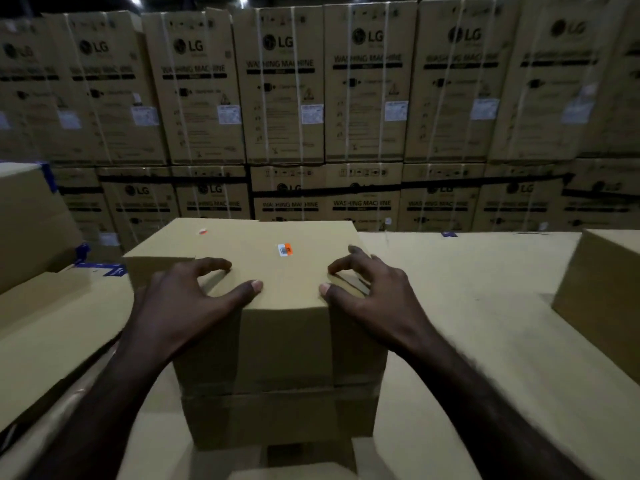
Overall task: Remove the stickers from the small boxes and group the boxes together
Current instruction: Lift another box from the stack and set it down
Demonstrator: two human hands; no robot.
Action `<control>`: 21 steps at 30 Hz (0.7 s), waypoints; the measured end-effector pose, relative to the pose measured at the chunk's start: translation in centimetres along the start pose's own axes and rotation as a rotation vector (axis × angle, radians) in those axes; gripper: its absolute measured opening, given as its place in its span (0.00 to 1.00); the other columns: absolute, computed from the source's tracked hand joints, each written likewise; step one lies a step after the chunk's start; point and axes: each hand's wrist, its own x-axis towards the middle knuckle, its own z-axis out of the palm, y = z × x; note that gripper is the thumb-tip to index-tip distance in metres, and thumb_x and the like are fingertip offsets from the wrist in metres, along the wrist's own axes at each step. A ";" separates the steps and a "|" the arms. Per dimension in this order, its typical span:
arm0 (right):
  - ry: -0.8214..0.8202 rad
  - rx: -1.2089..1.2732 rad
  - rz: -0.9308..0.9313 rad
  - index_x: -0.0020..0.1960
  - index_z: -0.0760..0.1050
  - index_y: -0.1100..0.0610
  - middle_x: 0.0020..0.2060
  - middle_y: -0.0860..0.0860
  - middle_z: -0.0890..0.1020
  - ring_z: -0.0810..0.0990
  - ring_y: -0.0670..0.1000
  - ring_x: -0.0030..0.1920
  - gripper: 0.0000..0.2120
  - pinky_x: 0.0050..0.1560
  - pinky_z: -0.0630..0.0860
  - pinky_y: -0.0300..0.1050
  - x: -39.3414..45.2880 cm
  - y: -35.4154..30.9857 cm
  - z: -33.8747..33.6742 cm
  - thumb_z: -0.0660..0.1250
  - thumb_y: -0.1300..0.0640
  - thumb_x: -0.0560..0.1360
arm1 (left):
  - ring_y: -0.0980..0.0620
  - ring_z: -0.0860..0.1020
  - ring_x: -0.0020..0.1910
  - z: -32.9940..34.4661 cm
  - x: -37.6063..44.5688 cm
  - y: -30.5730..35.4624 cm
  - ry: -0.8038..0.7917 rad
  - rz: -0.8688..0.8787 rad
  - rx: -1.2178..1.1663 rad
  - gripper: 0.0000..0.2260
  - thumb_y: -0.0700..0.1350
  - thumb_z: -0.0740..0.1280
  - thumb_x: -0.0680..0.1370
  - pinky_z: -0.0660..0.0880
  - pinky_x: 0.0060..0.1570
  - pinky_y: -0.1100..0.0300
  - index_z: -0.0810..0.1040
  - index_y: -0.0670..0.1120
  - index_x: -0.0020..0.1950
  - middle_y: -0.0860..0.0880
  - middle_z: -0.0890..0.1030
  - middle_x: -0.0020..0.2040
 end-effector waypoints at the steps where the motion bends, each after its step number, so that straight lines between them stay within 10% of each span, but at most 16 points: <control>1: 0.016 -0.002 -0.003 0.57 0.76 0.41 0.75 0.48 0.64 0.62 0.56 0.75 0.22 0.69 0.66 0.63 -0.3 0.9 -2.0 0.65 0.35 0.66 | 0.41 0.72 0.65 0.9 -0.3 1.9 0.006 0.012 -0.017 0.40 0.71 0.62 0.59 0.72 0.55 0.48 0.74 0.55 0.68 0.44 0.70 0.71; 21: 0.230 -0.168 0.071 0.57 0.78 0.46 0.75 0.49 0.66 0.67 0.56 0.72 0.15 0.65 0.72 0.56 -5.9 12.7 -30.1 0.72 0.45 0.72 | 0.42 0.71 0.66 14.3 -4.0 28.6 0.002 0.254 -0.119 0.35 0.72 0.65 0.63 0.71 0.62 0.44 0.76 0.55 0.66 0.45 0.73 0.70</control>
